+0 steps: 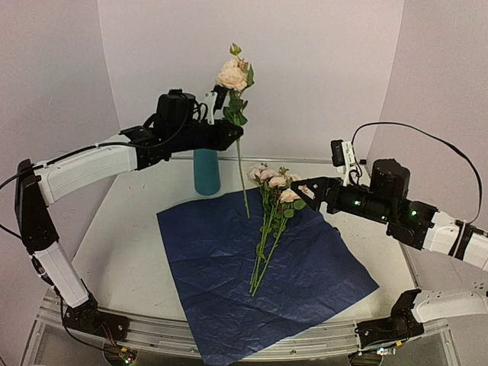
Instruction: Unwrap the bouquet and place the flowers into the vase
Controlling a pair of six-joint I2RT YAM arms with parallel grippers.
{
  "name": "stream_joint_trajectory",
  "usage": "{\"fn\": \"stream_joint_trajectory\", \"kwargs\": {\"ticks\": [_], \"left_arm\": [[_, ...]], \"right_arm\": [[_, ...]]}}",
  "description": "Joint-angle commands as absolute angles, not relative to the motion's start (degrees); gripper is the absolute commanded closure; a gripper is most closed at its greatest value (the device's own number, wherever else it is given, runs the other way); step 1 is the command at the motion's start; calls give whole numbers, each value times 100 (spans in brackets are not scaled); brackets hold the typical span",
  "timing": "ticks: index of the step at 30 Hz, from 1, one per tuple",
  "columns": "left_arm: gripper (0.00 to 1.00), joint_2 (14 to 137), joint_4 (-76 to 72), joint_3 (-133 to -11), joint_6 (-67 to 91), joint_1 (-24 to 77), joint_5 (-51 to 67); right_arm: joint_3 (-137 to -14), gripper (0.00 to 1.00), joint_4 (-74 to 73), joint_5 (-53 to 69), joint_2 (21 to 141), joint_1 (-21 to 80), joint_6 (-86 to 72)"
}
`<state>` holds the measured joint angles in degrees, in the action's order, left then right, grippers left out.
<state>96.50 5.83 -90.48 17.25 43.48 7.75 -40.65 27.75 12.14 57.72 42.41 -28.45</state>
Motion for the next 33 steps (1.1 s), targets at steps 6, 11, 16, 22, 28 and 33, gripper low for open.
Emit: {"fn": "stream_joint_trajectory", "kwargs": {"ticks": [6, 11, 16, 22, 28, 33], "left_arm": [[97, 9958, 503, -11098, 839, 3351, 183], [99, 10423, 509, -12082, 203, 3276, -580], [100, 10649, 502, -12480, -100, 3203, -690], [100, 10660, 501, -12369, -219, 3144, -753], [100, 10635, 458, -11959, 33, 3111, -542], [100, 10634, 380, -11564, 154, 3096, -609]], "right_arm": [[-4161, 10, 2580, 848, 5412, 4247, -2657], [-4167, 10, 2436, 746, 5284, 4245, -2620], [-4149, 10, 2336, 634, 5162, 4245, -2615], [-4171, 10, 2284, 587, 5148, 4245, -2600], [-4206, 10, 2276, 632, 5242, 4245, -2591], [-4195, 10, 2276, 632, 5250, 4246, -2593]]}}
